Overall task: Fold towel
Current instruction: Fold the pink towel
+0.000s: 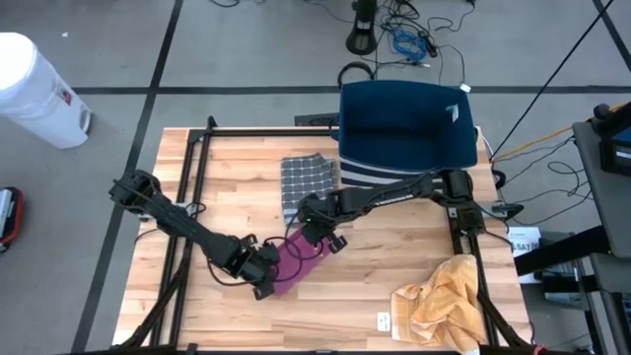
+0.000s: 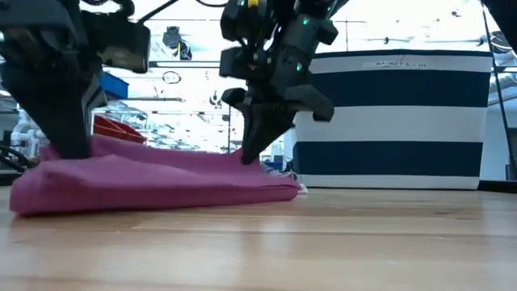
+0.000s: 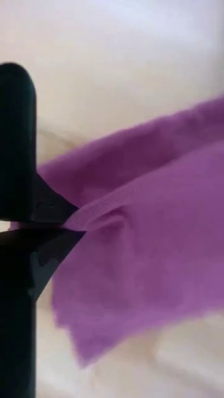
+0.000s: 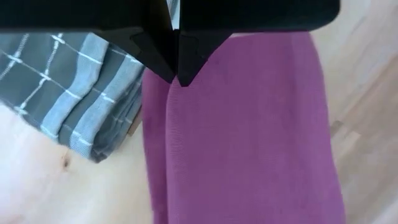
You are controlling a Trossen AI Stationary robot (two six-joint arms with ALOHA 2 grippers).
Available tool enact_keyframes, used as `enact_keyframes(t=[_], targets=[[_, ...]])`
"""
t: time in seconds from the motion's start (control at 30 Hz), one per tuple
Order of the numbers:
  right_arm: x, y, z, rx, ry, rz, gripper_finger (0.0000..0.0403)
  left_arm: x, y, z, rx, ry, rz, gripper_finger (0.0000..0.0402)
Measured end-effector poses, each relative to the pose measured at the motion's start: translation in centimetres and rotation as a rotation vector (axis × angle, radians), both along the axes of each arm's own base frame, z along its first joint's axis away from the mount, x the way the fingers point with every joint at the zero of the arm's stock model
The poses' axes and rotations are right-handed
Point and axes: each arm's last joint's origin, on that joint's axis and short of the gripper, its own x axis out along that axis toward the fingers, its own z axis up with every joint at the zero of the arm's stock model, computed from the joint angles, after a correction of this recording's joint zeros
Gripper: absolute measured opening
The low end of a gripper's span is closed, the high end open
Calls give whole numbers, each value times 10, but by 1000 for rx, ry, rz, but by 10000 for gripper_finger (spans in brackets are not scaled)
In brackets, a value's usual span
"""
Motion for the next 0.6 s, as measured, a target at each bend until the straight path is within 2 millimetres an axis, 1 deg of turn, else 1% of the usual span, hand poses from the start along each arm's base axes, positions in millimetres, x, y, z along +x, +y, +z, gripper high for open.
enact_keyframes(t=[0.17, 0.4, 0.6], targets=[[2, -2, -9, -4, 17, -9, 0, 1, 1, -7, 22, 28, 4, 2], [5, -2, -10, 6, -9, -30, 0, 1, 7, -9, 68, 48, 20, 3], [2, -2, -22, 29, 63, -83, 0, -2, 13, -20, 60, 60, 11, 4]])
